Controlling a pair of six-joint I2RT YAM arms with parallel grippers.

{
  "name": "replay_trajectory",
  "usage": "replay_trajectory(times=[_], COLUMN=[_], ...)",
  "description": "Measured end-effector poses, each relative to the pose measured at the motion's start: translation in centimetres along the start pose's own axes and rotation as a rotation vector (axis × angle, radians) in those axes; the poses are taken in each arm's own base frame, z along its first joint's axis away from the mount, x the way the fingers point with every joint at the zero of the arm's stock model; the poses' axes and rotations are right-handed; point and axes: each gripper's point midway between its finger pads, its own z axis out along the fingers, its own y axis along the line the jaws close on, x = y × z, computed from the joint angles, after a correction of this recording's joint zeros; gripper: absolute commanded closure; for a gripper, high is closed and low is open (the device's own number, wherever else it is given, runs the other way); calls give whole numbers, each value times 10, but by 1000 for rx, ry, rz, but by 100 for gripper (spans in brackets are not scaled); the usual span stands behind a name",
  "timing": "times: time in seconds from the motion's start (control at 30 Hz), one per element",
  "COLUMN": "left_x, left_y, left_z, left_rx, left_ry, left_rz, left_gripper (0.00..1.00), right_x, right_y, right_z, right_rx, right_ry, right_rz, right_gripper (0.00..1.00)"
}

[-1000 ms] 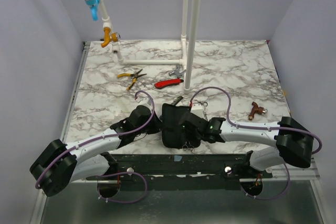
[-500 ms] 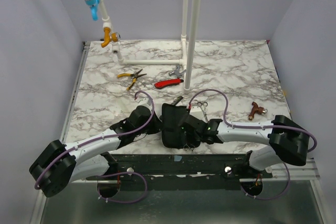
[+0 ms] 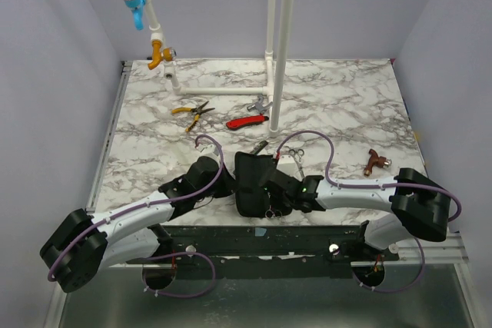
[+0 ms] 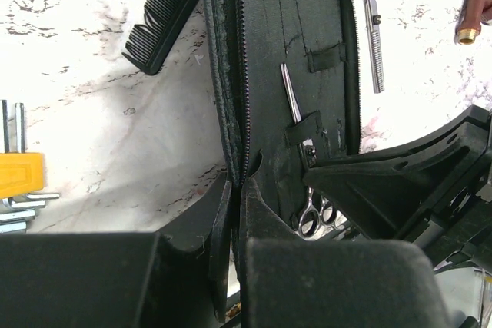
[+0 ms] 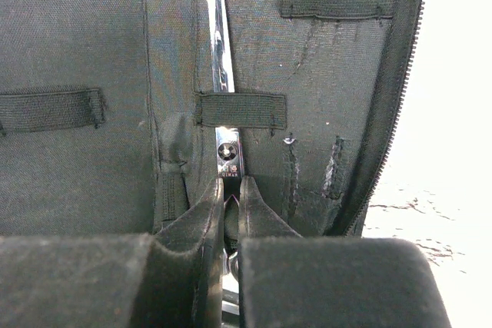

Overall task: Sort the hair-cutting tools
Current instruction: Place the scissors in the hairdressing tool bag.

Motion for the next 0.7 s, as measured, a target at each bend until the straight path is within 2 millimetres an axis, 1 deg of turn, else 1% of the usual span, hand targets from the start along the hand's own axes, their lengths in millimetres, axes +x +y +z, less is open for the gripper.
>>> replay_trajectory(times=[0.27, 0.6, 0.63, 0.7], left_x=[2, 2, 2, 2], left_y=[3, 5, 5, 5], left_z=[-1, -1, -1, -1], left_rx=[-5, -6, -6, -7], left_ry=[-1, -10, -10, -11], left_rz=[1, 3, 3, 3], left_gripper=[100, 100, 100, 100], right_x=[-7, -19, -19, -20], right_y=[1, 2, 2, 2], right_z=[4, 13, 13, 13], right_rx=[4, -1, -1, -1], right_ry=[-36, -63, -64, -65], right_rz=[65, 121, 123, 121], right_gripper=[99, 99, 98, 87])
